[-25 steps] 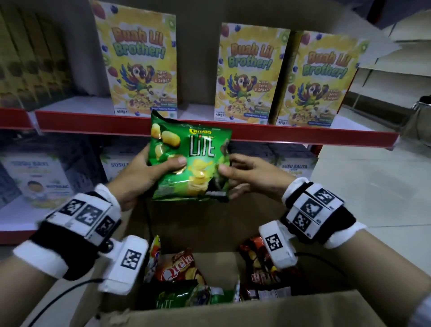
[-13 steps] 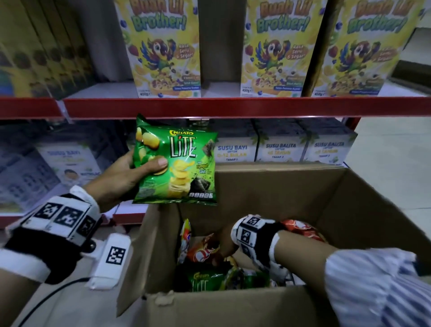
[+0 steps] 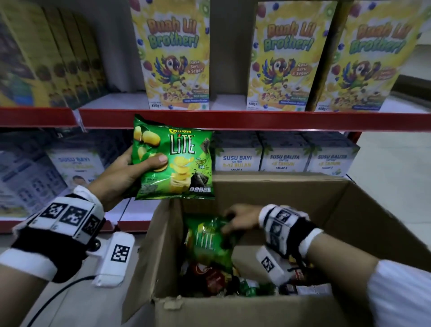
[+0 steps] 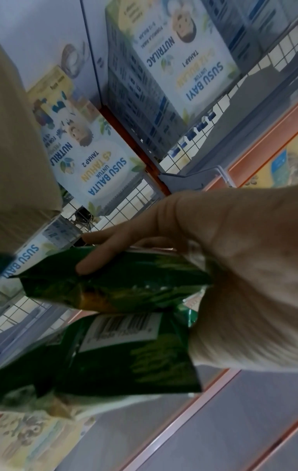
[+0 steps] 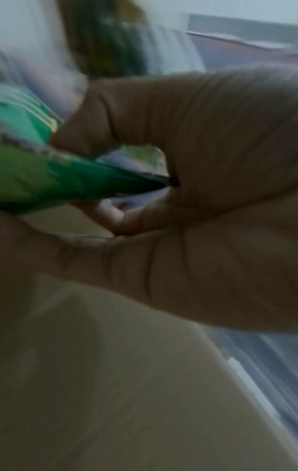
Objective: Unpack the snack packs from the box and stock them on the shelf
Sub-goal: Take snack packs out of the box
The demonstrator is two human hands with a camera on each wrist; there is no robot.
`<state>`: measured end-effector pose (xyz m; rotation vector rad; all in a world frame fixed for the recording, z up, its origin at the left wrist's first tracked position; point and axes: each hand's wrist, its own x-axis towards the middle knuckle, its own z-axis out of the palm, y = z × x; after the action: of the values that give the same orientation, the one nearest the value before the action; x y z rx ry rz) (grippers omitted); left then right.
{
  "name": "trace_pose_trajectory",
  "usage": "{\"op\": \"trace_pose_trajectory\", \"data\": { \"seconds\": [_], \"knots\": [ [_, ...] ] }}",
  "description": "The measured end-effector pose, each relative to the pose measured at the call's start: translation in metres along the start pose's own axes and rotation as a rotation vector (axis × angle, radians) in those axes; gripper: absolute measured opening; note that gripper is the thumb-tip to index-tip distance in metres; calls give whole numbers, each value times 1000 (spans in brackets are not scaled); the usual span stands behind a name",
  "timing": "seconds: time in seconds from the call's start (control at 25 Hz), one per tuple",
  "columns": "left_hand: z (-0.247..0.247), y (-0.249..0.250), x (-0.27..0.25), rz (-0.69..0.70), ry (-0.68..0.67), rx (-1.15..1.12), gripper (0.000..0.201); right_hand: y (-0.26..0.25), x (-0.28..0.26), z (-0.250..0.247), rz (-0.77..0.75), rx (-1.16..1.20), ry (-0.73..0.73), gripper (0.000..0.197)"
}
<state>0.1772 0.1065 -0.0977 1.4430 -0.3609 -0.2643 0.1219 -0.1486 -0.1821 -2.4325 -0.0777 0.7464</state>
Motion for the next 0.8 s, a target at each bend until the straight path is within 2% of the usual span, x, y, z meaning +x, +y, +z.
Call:
{"op": "trace_pose_trajectory", "data": {
  "seconds": [0.08, 0.24, 0.32, 0.44, 0.6, 0.76, 0.8],
  "knots": [
    [-3, 5, 0, 33, 42, 5, 58, -4, -34, -49, -25, 54, 240, 60],
    [3, 15, 3, 99, 98, -41, 44, -8, -108, -106, -270, 633, 482, 21],
    [14, 16, 4, 107, 86, -54, 43, -10, -132, -120, -336, 834, 629, 17],
    [41, 12, 2, 82, 58, -47, 47, -24, -146, -125, -425, 1141, 623, 15],
    [70, 18, 4, 49, 53, -41, 57, -41, -143, -113, -506, 1089, 688, 15],
    [91, 26, 4, 34, 50, -84, 47, -43, -130, -101, -448, 727, 983, 13],
    [96, 26, 3, 31, 49, -80, 43, -43, -129, -99, -442, 714, 1009, 15]
  ]
}}
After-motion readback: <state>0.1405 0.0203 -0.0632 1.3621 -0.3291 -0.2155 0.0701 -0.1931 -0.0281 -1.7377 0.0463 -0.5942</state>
